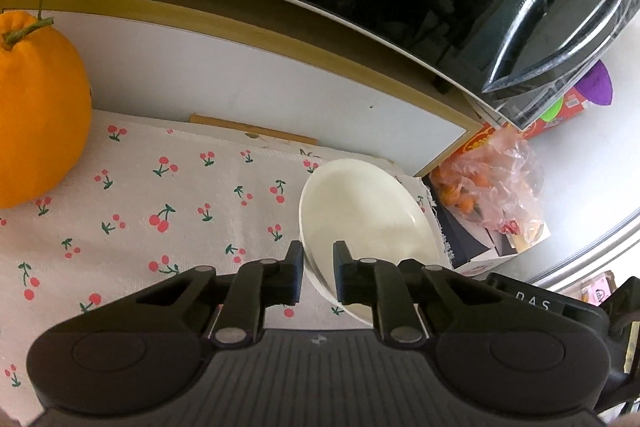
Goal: Organize plates and bowls
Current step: 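Close the left gripper on the small bowl's rim and lift, then carry the small white bowl with the left gripper over the bowl stack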
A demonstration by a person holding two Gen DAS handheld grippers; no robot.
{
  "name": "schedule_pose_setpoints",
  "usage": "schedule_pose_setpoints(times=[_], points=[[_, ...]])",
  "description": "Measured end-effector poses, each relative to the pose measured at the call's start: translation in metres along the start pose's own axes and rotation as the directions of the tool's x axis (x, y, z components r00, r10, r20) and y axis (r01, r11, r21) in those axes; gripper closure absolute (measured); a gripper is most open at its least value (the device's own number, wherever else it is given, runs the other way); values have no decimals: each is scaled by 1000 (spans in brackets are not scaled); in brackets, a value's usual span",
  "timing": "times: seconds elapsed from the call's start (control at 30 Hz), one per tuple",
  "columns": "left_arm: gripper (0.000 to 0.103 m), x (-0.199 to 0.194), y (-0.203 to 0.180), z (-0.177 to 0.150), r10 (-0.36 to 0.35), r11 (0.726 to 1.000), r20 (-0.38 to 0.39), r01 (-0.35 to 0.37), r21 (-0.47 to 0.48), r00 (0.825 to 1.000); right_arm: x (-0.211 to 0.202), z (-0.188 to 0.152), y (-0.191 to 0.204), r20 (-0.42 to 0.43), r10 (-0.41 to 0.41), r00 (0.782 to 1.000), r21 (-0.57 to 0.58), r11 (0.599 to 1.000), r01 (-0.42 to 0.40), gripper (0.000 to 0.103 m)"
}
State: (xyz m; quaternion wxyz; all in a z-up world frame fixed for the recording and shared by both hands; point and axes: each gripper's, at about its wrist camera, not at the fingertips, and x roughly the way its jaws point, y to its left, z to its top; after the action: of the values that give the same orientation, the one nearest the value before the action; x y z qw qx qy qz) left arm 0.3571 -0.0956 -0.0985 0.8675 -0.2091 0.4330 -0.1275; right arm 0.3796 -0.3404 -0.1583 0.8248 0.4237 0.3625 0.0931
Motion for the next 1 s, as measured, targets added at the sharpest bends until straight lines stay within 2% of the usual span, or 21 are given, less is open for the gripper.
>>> schedule_pose_setpoints(times=[0.3, 0.57, 1.0], points=[[93, -9, -8, 0, 9, 1000, 4, -9, 21, 1000, -11, 1, 8, 10, 1, 1000, -6, 1000, -1, 90], [93, -33, -13, -1, 17, 1000, 20, -17, 24, 1000, -33, -5, 27, 16, 11, 1000, -35, 999, -10, 90], [93, -94, -40, -2, 8, 998, 60, -12, 55, 998, -98, -9, 66, 55, 50, 997, -66, 997, -46, 90]])
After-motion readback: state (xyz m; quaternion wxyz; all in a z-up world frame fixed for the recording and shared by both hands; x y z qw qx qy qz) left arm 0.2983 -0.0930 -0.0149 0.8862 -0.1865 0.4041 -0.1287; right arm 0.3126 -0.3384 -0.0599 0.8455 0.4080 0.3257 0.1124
